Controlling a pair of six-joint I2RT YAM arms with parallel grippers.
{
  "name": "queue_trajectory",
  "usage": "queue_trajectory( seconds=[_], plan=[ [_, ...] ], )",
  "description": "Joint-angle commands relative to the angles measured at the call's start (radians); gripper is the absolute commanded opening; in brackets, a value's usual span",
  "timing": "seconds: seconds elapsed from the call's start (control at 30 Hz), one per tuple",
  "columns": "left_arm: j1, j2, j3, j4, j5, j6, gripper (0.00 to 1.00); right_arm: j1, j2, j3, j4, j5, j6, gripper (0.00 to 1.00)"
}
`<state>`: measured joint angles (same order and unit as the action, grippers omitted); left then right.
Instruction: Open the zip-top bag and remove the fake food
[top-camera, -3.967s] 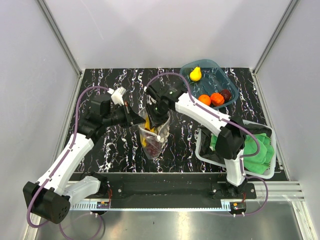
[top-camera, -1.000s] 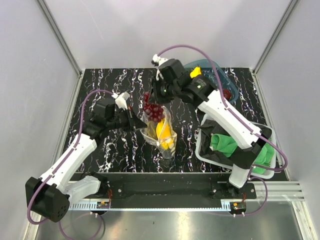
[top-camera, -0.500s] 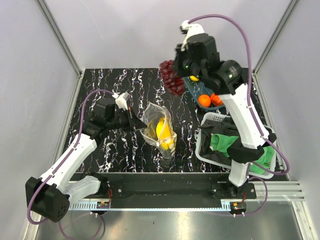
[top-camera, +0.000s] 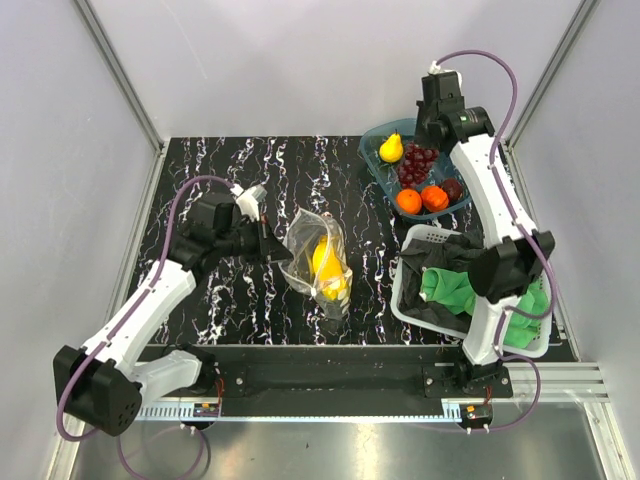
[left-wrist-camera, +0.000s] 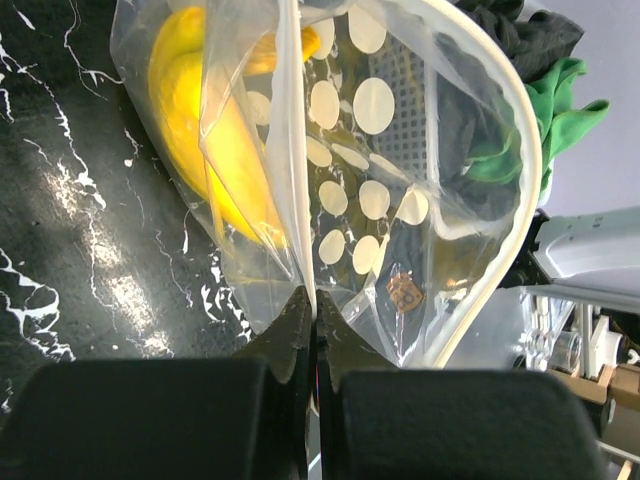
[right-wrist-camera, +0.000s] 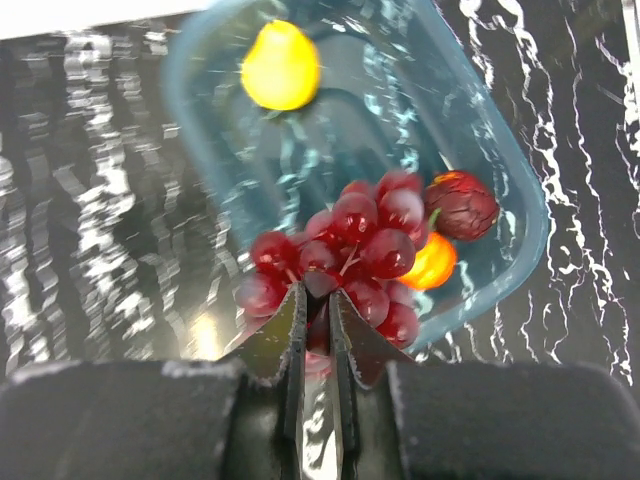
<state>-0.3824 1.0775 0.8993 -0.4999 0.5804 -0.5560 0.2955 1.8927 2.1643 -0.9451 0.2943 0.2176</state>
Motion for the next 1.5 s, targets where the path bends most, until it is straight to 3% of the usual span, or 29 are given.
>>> queue_trajectory(
  seconds=[0.0,0.17,0.23,0.27,0.4,0.5,0.73,1.0,1.23,1.33,1.47],
  plan=[
    [-0.004,0.016,0.078,-0.035,0.045,0.061,0.0,-0.064,0.11,0.011,0.135,-0.052,-0.003,0.11],
    [-0.004,0.019,0.092,-0.042,0.038,0.061,0.0,-0.11,0.258,0.103,0.129,-0.07,-0.004,0.2],
    [-0.004,0.019,0.102,-0.051,0.029,0.067,0.0,-0.127,0.295,0.135,0.115,-0.081,-0.003,0.33],
    [-0.004,0.019,0.108,-0.054,0.027,0.065,0.0,-0.131,0.33,0.175,0.106,-0.089,0.0,0.47],
    [-0.004,0.019,0.112,-0.055,0.024,0.042,0.0,-0.137,0.393,0.294,0.043,-0.101,0.0,0.71],
    [-0.004,0.013,0.108,-0.055,0.022,0.027,0.0,-0.137,0.379,0.304,0.019,-0.135,0.022,0.78],
    [-0.004,0.022,0.113,-0.029,0.007,0.004,0.0,-0.105,0.244,0.204,-0.08,-0.263,0.092,0.82],
    [-0.004,0.079,0.138,0.015,0.042,-0.005,0.0,0.105,-0.131,-0.161,-0.004,-0.282,0.034,0.82],
    [-0.006,0.091,0.148,0.026,0.082,-0.027,0.0,0.391,-0.343,-0.301,-0.003,-0.15,0.19,0.72],
    [-0.013,0.085,0.145,0.035,0.078,-0.045,0.0,0.487,-0.339,-0.272,-0.003,-0.152,0.293,0.68],
    [-0.027,0.059,0.112,0.09,0.056,-0.096,0.0,0.571,-0.256,-0.195,0.017,-0.204,0.332,0.52]
  ],
)
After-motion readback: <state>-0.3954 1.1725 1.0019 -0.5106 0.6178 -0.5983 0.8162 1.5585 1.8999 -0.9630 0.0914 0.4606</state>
